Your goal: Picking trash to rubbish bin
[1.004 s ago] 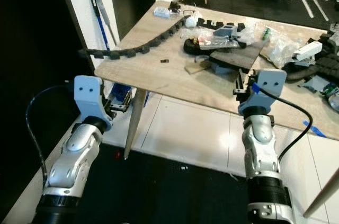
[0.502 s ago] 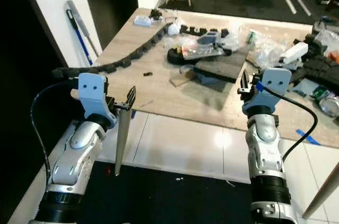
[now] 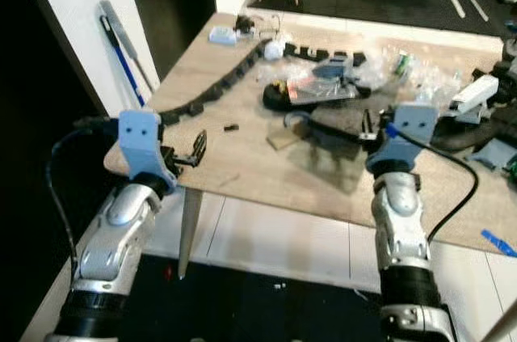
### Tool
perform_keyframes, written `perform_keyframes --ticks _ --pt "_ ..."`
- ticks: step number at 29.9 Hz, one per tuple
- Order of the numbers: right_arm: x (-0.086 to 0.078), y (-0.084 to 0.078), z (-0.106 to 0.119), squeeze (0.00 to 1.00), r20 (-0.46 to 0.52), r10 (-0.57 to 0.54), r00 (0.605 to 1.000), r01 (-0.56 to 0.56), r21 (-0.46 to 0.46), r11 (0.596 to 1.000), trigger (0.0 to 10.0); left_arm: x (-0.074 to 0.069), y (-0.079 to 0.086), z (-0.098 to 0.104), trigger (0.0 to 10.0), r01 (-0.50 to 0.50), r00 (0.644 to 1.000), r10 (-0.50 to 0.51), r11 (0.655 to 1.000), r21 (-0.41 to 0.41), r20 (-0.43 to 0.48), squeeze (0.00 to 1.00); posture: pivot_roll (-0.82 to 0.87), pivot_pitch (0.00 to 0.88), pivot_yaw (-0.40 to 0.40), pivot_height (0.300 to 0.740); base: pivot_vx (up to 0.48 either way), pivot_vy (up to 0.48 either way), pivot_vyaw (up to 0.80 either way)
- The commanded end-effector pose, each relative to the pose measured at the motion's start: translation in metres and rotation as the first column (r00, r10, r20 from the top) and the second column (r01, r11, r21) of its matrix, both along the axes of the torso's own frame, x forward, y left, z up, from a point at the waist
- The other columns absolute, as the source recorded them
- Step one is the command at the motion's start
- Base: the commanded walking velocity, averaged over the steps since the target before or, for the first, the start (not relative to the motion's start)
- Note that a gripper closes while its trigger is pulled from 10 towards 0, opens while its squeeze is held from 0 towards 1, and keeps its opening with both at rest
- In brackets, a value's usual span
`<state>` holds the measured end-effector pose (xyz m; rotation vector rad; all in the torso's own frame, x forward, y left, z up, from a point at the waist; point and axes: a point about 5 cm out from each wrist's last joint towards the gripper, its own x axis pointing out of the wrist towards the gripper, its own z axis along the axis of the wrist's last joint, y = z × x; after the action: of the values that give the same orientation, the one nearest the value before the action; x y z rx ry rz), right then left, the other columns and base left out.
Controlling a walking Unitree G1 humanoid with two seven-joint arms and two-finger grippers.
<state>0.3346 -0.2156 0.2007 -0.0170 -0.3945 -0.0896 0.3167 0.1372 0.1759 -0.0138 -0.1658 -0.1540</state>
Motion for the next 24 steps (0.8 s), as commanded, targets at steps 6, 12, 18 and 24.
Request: perform_keyframes --ticks 6,12,18,24 --pt "0.010 0.008 -0.001 0.00 -0.062 0.084 0.995 -0.087 -0.048 0.995 10.0 -0.001 0.002 -0.006 10.0 -0.003 1.000 0.004 1.000 0.004 -0.024 0.00 0.01 0.123 -0.021 0.740 0.319 0.000 0.00" --pt "0.015 0.002 0.007 0.00 -0.070 0.087 0.994 -0.089 -0.032 0.996 10.0 -0.001 0.002 -0.007 10.0 0.002 1.000 -0.001 1.000 0.014 -0.027 0.00 0.01 0.129 -0.018 0.740 0.319 0.000 0.00" --pt "0.020 0.000 0.011 0.00 -0.153 0.108 0.982 -0.135 -0.179 0.975 10.0 -0.004 -0.005 -0.008 10.0 0.039 0.999 -0.039 0.999 0.011 -0.031 0.00 0.01 0.127 -0.016 0.740 0.320 0.000 0.00" --pt "0.023 0.003 0.005 0.00 -0.281 0.161 0.946 -0.240 -0.275 0.931 10.0 -0.004 -0.007 -0.008 10.0 0.053 0.998 -0.053 0.999 0.012 -0.033 0.00 0.01 0.126 -0.020 0.740 0.316 0.000 0.00"
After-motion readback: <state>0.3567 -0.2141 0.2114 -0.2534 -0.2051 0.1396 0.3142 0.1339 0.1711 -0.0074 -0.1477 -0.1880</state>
